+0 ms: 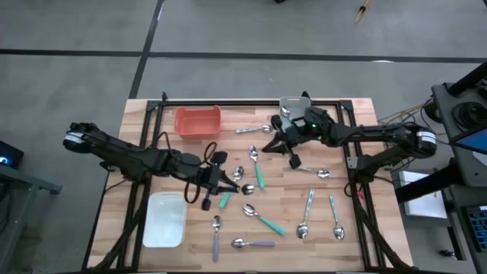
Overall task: Sort silverware by color (type)
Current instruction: Put the purple spoon into the white bin
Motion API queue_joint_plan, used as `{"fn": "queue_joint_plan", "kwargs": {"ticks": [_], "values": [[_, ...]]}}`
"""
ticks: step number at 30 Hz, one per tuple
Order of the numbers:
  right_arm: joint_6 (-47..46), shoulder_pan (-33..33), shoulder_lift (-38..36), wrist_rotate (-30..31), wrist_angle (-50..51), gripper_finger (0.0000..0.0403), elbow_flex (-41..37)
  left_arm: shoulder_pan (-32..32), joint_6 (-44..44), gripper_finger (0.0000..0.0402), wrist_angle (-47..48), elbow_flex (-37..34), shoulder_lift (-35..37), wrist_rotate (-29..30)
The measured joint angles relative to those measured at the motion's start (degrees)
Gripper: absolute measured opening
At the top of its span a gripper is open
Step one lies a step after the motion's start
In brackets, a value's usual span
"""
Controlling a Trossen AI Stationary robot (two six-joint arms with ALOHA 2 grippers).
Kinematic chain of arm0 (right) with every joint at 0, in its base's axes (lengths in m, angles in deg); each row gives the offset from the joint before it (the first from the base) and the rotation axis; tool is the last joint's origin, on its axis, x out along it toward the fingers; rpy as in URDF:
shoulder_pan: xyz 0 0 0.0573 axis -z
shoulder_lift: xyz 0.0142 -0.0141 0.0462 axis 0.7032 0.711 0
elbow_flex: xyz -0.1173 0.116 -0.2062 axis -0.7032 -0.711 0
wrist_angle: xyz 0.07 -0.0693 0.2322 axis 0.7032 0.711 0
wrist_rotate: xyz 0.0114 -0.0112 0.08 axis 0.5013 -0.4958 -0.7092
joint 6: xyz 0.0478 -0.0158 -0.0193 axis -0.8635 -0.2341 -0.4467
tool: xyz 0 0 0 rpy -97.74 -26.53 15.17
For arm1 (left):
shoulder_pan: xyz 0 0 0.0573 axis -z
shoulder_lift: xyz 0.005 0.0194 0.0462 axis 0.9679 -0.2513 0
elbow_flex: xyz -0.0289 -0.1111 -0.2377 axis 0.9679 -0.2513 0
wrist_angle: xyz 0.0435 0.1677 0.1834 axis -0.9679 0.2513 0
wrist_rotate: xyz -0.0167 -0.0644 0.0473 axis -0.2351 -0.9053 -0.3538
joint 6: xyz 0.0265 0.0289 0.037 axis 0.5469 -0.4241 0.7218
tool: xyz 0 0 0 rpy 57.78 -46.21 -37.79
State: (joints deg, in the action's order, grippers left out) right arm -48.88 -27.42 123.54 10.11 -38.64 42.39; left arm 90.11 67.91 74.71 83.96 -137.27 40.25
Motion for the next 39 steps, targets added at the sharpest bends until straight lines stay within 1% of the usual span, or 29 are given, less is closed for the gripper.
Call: {"fn": "queue_joint_plan", "kwargs": {"ticks": [1, 3, 4, 6, 8, 11, 15, 19, 20, 24, 27, 32, 39], "values": [[-0.99, -0.13, 1.07, 0.01, -0.05, 0.0009, 1.23, -0.12, -0.53, 0.0022, -0.6, -0.77, 0.9, -0.27], [-5.85, -0.56, 3.05, -0.52, 0.07, 0.0009, 3.27, -0.14, -2.83, 0.0022, -1.95, -2.02, 2.53, -0.43], [-7.64, -0.9, 4.12, -1.81, -0.11, 0.0009, 4.18, -0.07, -4.3, 0.0022, -2.86, -2.64, 3.29, -1.15], [-7.43, -1.96, 6.17, -6.6, 0.0, 0.0009, 5.41, 0.33, -7.34, 0.0022, -5.45, -4.0, 4.55, -3.03], [-6.65, -3.68, 8.08, -10.3, 0.24, 0.001, 6.73, 1.02, -9.93, 0.0022, -7.78, -5.27, 5.58, -3.43], [-6.08, -6.43, 9.73, -12.0, -0.05, 0.002, 9.23, 1.63, -13.65, 0.0022, -8.41, -6.41, 6.55, -3.49], [-2.94, -9.28, 11.24, -11.99, 1.25, 0.0048, 11.92, 1.89, -18.11, 0.0022, -8.54, -6.66, 7.86, -3.44], [-0.82, -10.23, 11.86, -11.69, 3.46, 0.0087, 14.25, 2.87, -18.99, 0.0022, -8.44, -6.66, 8.49, -3.59], [-0.14, -10.45, 11.92, -11.01, 3.31, 0.0099, 14.98, 3.04, -19.01, 0.0022, -8.44, -6.66, 8.6, -3.81], [1.19, -10.7, 11.96, -5.12, 3.32, 0.0141, 17.92, 3.18, -19.21, 0.0022, -8.41, -6.66, 8.6, -3.89], [2.87, -10.99, 12.07, -4.55, 3.34, 0.0163, 20.03, 3.16, -18.99, 0.0022, -8.44, -6.86, 8.51, -3.37], [6.12, -12.43, 13.18, -4.87, 3.74, 0.0173, 22.58, 2.96, -17.12, 0.0022, -8.41, -7.25, 8.49, 1.14], [8.18, -12.92, 16.47, -4.68, 3.69, 0.0164, 25.31, 2.74, -16.5, 0.0022, -9.21, -7.26, 8.47, 1.55]]}}
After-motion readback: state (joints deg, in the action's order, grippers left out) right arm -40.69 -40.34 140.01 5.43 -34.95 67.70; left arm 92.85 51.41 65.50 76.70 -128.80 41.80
